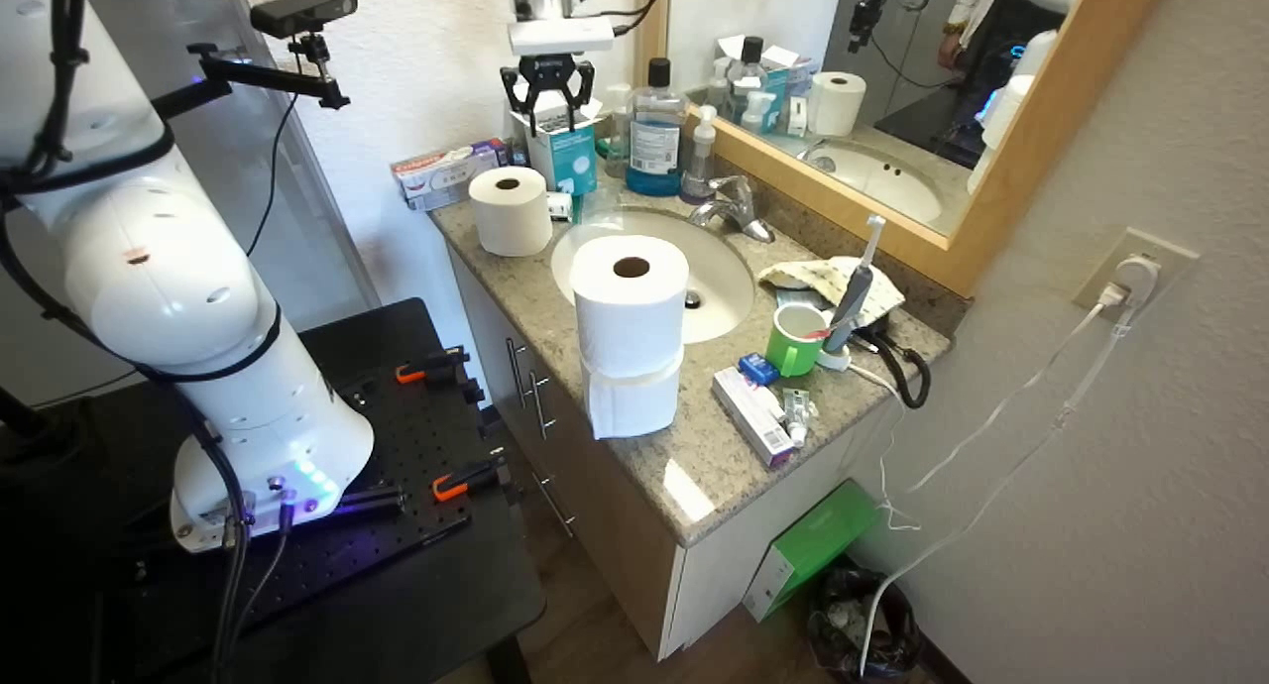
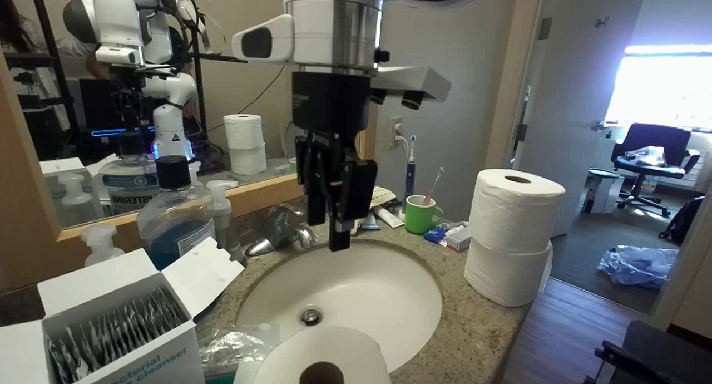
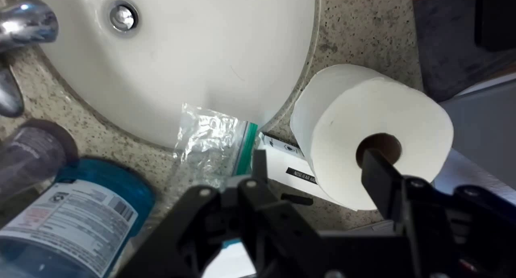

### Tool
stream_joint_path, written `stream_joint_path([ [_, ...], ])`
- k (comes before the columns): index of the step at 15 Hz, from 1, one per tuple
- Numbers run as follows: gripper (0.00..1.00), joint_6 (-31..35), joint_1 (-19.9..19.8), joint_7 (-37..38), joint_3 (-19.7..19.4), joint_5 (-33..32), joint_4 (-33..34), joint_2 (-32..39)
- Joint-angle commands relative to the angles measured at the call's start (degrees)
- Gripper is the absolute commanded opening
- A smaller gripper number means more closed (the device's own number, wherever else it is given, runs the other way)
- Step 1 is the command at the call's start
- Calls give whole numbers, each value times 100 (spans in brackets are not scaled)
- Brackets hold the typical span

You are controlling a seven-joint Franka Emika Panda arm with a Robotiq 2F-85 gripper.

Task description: Unassemble the stacked up rolls of tissue

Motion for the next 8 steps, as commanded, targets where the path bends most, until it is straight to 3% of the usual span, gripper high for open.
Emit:
stream_joint_path([
  [1, 32, -43, -107, -281, -288, 468, -422, -477],
  [5, 1, -132, -127, -186, -528, 709, -433, -537],
  [8, 0, -167, -146, -323, -667, 1104, -401, -626],
])
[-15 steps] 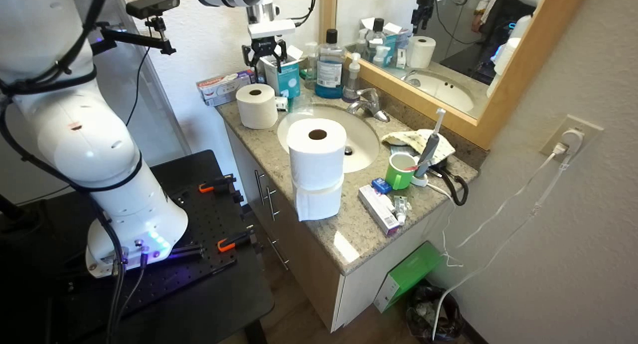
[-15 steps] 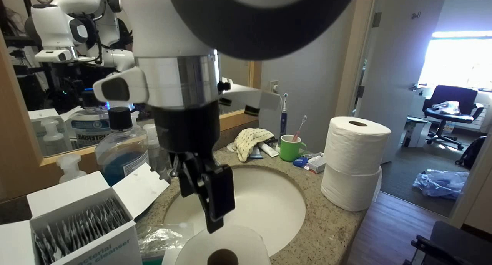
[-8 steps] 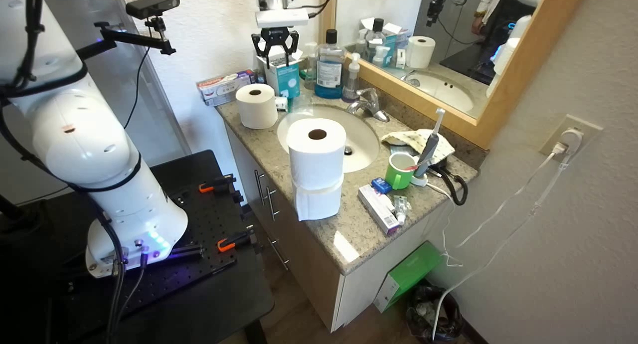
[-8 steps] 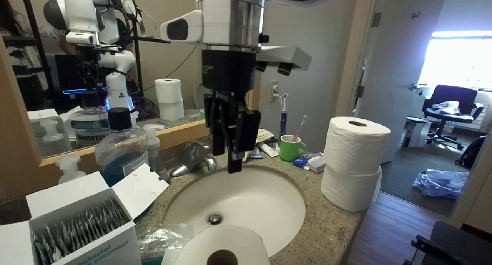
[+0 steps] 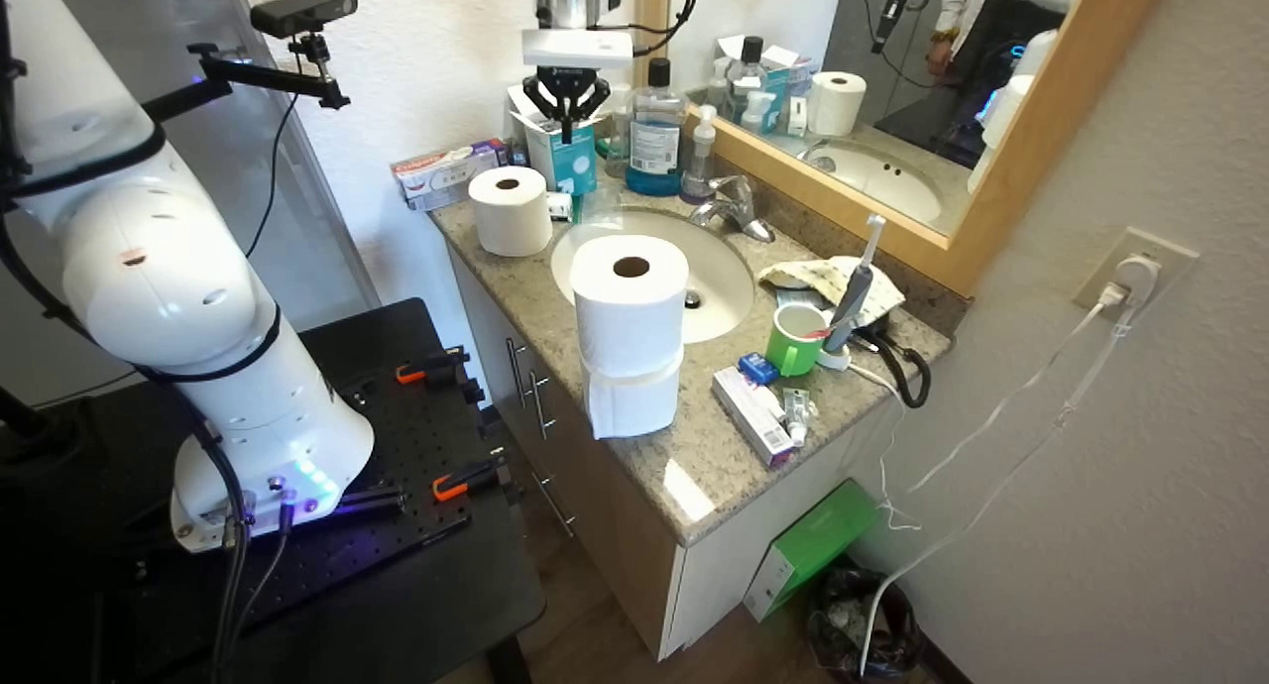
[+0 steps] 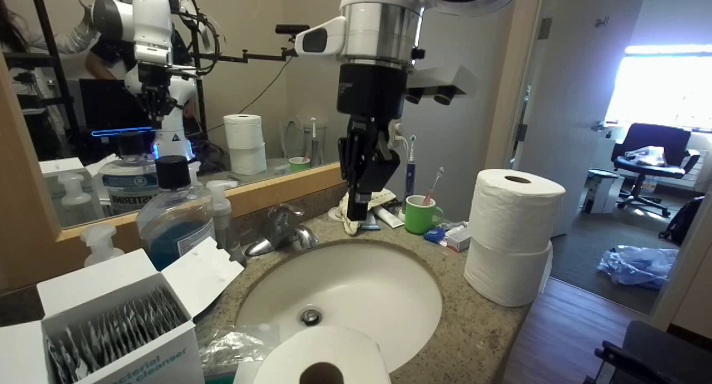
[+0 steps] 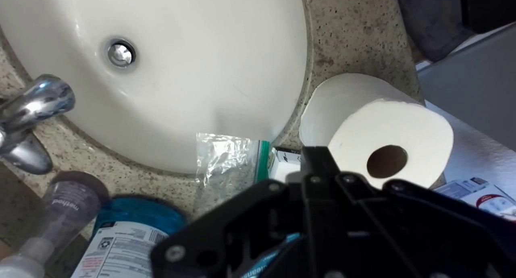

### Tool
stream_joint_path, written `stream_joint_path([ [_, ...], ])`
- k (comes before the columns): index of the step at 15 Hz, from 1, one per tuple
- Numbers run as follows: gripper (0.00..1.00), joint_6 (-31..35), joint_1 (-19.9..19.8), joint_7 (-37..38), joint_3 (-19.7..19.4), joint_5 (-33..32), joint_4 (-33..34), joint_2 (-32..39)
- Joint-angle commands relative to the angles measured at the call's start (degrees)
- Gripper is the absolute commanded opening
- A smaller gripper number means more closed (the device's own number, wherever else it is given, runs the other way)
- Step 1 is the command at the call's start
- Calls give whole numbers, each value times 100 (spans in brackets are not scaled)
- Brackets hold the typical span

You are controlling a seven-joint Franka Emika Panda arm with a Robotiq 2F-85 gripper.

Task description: Unassemble the stacked up rolls of tissue

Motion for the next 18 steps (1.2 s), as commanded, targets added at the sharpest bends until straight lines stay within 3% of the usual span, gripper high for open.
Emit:
stream_joint_path([
  [1, 0, -145, -28, -112, -120, 451, -69, -293],
  [3, 0, -128, -19, -53, -165, 550, -112, -419],
  [4, 26, -124, -23, -39, -198, 604, -168, -530],
  [6, 24, -130, -21, -63, -278, 785, -275, -748],
  [7, 40, -164, -19, -21, -309, 818, -299, -825],
  [15, 99, -195, -24, -104, -745, 1219, -772, -1292],
  [18, 100, -231, -45, -35, -867, 1188, -818, -1329],
])
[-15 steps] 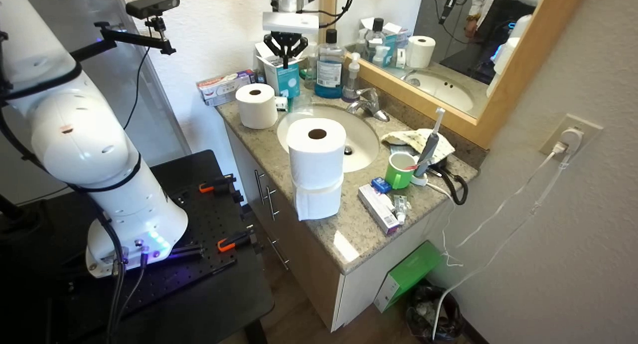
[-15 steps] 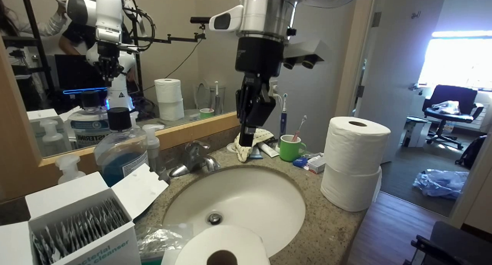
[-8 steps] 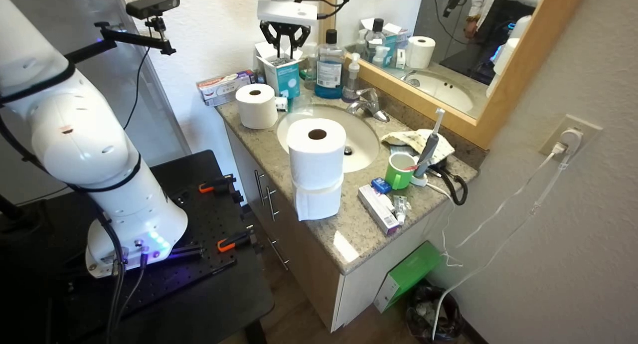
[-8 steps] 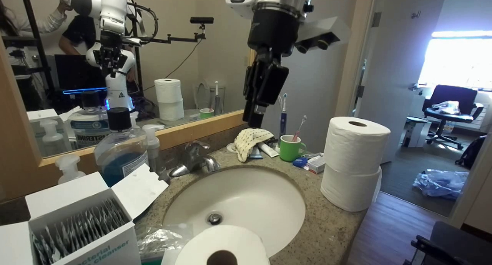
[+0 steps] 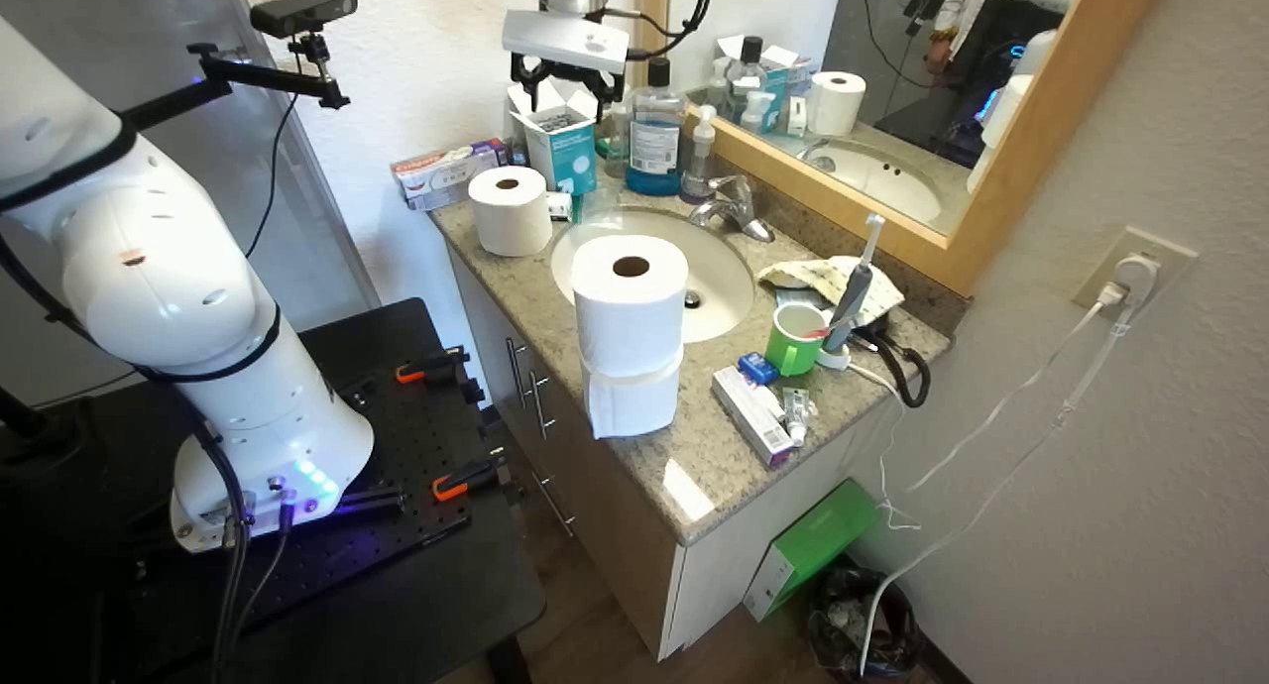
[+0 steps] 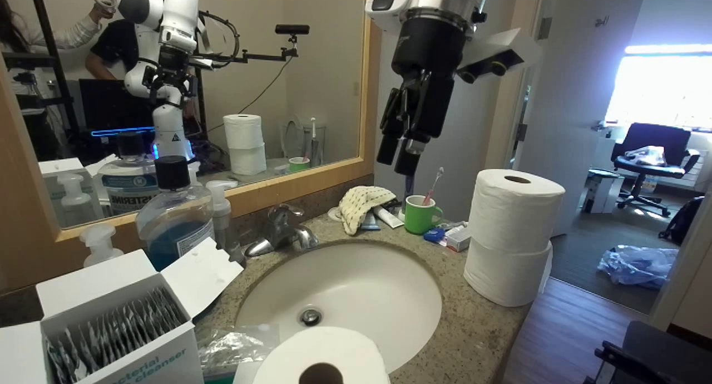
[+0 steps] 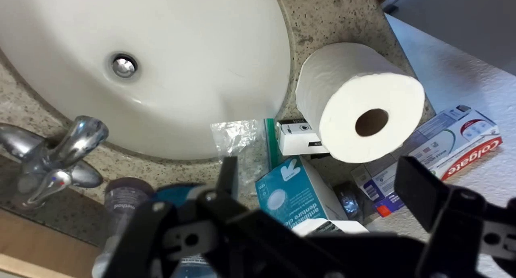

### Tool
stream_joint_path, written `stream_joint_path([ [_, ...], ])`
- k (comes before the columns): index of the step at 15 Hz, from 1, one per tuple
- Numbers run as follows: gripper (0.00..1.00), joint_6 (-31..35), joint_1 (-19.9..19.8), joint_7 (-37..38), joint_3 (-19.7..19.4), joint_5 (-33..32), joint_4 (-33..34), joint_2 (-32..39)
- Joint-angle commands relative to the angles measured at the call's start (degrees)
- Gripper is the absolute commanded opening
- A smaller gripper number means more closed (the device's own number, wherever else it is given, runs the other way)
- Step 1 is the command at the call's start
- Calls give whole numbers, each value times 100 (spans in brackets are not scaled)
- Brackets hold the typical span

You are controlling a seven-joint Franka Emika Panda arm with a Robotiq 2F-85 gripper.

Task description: Unassemble the stacked up rolls of tissue

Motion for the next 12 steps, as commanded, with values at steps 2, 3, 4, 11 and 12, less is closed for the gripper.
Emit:
stream_joint_path([
  [2, 100, -324, -92, 214, -69, -224, -24, -233],
  [3, 100, -547, -124, 335, -69, -371, 82, -276],
  [4, 100, -814, -166, 453, -58, -566, 180, -299],
  [11, 47, -2707, -185, 997, 22, -1630, 1327, -35],
  [12, 37, -2808, -205, 940, -4, -1692, 1396, -10],
])
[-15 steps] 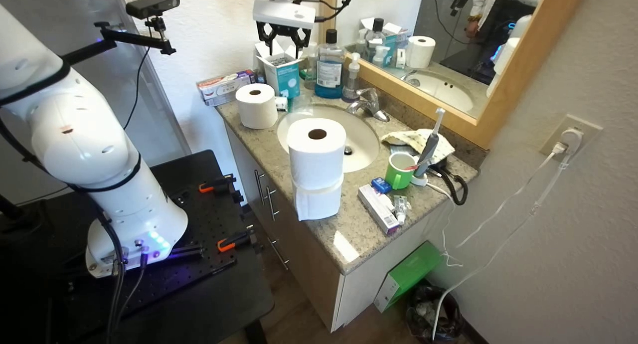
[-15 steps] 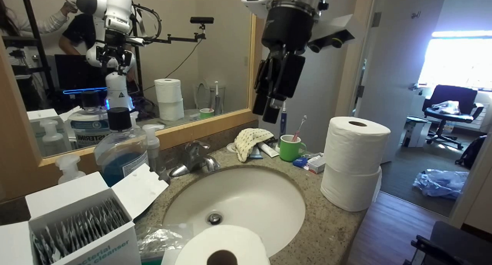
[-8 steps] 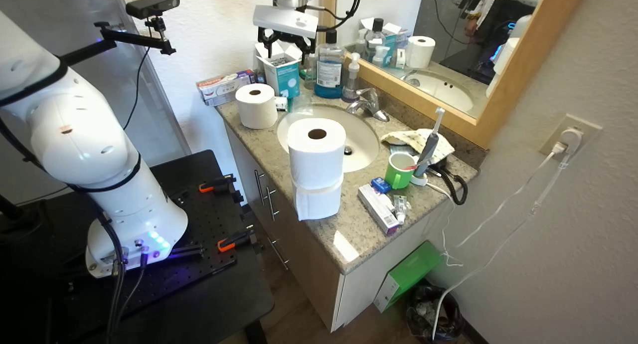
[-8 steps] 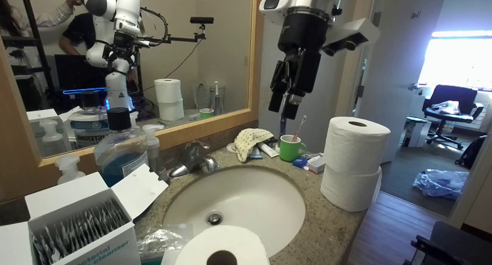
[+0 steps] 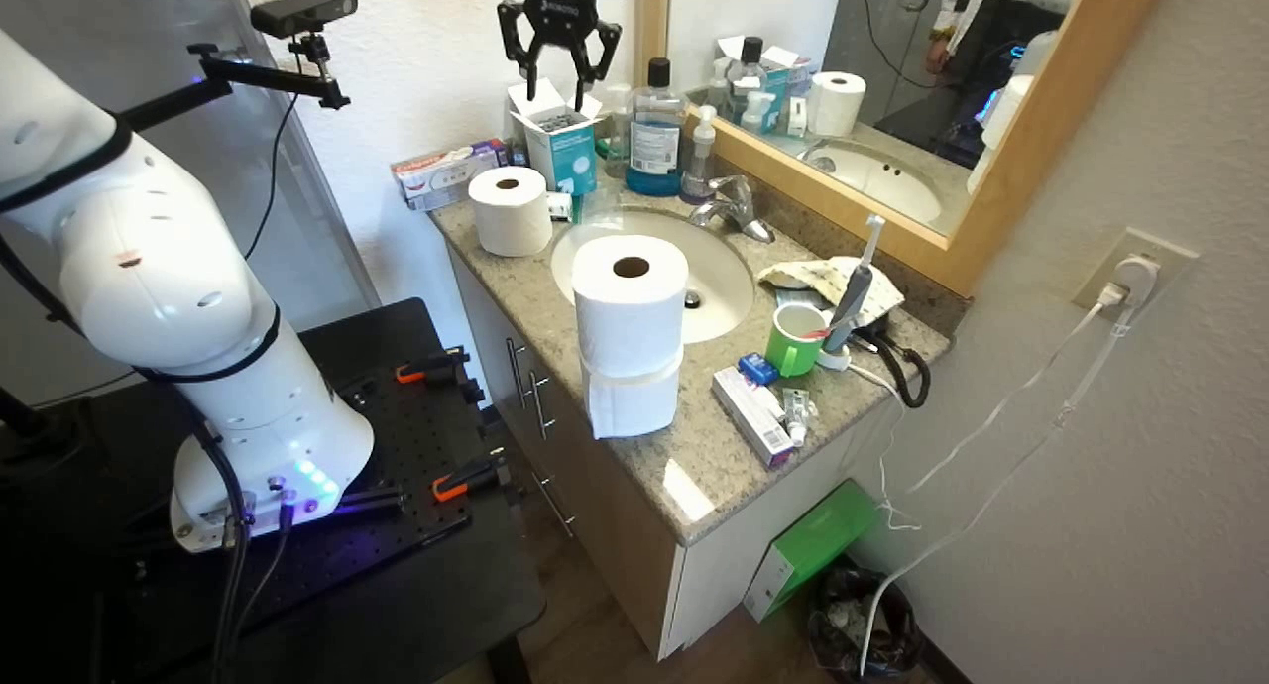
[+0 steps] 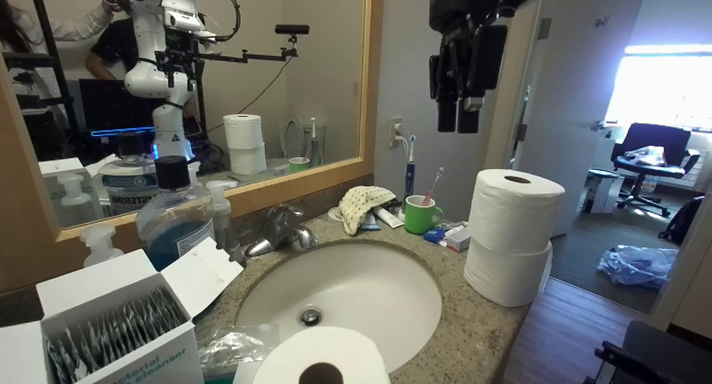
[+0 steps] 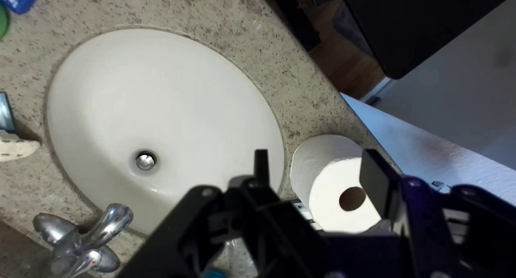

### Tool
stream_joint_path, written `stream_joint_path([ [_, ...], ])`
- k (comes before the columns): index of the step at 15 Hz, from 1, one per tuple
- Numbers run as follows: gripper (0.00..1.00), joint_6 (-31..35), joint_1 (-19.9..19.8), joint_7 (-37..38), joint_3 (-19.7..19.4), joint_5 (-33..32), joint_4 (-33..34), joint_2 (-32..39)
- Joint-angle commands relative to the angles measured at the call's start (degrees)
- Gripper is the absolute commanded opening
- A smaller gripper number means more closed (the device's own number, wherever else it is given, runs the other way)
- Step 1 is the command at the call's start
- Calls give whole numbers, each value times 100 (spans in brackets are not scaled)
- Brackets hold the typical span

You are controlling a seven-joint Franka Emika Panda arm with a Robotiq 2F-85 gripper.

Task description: Unassemble the stacked up rolls of tissue

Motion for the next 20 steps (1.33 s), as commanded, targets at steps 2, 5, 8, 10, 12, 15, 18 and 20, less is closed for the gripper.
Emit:
stream_joint_path([
  [2, 28, -454, -121, -131, -72, -205, 430, 294],
  [5, 61, 113, -164, -29, -88, -126, 199, 431],
  [8, 81, 629, 243, -208, 484, -305, 109, 891],
  [10, 96, 891, 442, -208, 807, -409, 246, 1382],
  [12, 100, 1302, 646, 142, 1165, -399, 488, 1963],
  [15, 100, 1221, 565, 80, 1185, -255, 178, 1680],
  [18, 100, 1214, 495, 58, 1115, -254, 184, 1608],
  [20, 100, 1124, 448, 58, 1074, -292, 183, 1537],
])
